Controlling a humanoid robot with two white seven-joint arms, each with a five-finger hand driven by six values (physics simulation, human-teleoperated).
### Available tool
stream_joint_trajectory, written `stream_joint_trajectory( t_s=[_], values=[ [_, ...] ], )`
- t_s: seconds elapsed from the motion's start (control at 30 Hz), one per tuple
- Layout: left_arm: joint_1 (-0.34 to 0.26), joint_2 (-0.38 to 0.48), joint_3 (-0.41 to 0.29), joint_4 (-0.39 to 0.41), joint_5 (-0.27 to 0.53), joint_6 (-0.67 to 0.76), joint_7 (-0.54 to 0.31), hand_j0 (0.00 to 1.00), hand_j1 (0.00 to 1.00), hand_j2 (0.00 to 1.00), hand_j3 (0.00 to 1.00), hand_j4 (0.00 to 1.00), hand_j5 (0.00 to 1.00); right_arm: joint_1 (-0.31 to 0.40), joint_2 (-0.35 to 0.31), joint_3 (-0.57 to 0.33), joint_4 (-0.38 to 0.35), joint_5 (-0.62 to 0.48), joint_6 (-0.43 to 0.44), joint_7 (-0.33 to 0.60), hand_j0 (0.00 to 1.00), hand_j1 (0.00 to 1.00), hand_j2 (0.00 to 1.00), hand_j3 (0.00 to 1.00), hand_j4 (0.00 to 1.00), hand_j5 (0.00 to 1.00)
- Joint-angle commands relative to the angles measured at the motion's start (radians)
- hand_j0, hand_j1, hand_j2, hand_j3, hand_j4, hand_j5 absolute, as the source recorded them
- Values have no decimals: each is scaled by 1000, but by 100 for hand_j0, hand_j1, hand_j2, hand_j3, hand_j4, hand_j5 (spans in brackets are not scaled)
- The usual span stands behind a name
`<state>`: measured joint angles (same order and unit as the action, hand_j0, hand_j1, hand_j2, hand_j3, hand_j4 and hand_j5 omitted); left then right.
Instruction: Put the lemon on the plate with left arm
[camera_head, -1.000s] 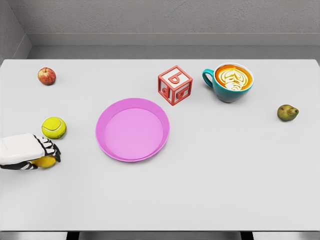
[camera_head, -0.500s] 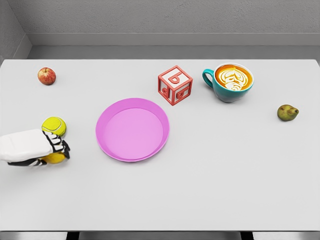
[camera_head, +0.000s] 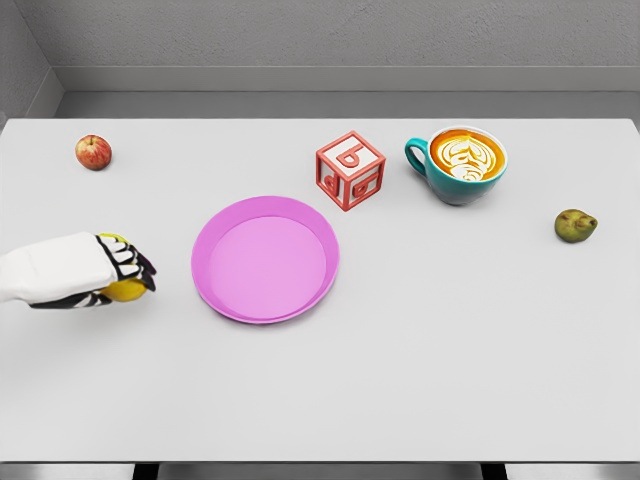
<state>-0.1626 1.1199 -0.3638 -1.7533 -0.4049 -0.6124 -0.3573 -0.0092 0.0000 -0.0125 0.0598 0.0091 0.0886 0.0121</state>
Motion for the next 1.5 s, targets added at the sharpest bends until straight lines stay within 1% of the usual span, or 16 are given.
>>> stream_joint_trajectory(
  t_s=[0.0,0.33,0.43,0.83,0.87,1.0,1.07,1.17,1.27,1.33,1.47],
  values=[
    [-2,-9,0,-3,6,2,1,51,51,51,51,51,51,0,0,0,0,0,-1,0,100,100,100,100,100,100],
    [-57,-83,-4,-3,4,2,0,51,51,51,51,51,51,0,0,0,0,0,0,0,100,100,100,100,100,100],
    [-60,-100,-6,-3,3,2,-2,51,51,51,51,51,51,0,0,0,0,0,0,0,100,100,100,100,100,100],
    [-109,-183,-18,-8,-11,2,-5,51,51,51,51,51,51,0,0,0,2,0,0,0,100,100,100,100,100,100],
    [-110,-196,-18,-8,-28,2,-3,51,51,51,51,51,51,0,0,0,0,0,0,0,100,100,100,100,100,100],
    [-127,-235,-21,-9,-46,2,-5,51,51,51,51,51,51,0,0,0,0,0,0,0,100,100,100,100,100,100],
    [-169,-247,-87,-8,-54,2,-6,51,51,51,51,51,51,0,0,0,2,0,-1,0,100,100,100,100,100,100],
    [-178,-275,-90,-8,-68,2,-8,51,51,51,51,51,51,0,0,0,0,0,0,0,100,100,100,100,100,100],
    [-202,-301,-106,-8,-81,2,-9,51,51,51,51,51,51,0,0,0,0,0,0,0,100,100,100,100,100,100],
    [-206,-316,-107,-8,-89,2,-9,51,51,51,51,51,51,0,0,0,0,0,0,0,100,100,100,100,100,100],
    [-242,-353,-147,-8,-104,2,-11,51,51,51,51,51,51,0,0,0,0,0,0,0,100,100,100,100,100,100]
  ],
)
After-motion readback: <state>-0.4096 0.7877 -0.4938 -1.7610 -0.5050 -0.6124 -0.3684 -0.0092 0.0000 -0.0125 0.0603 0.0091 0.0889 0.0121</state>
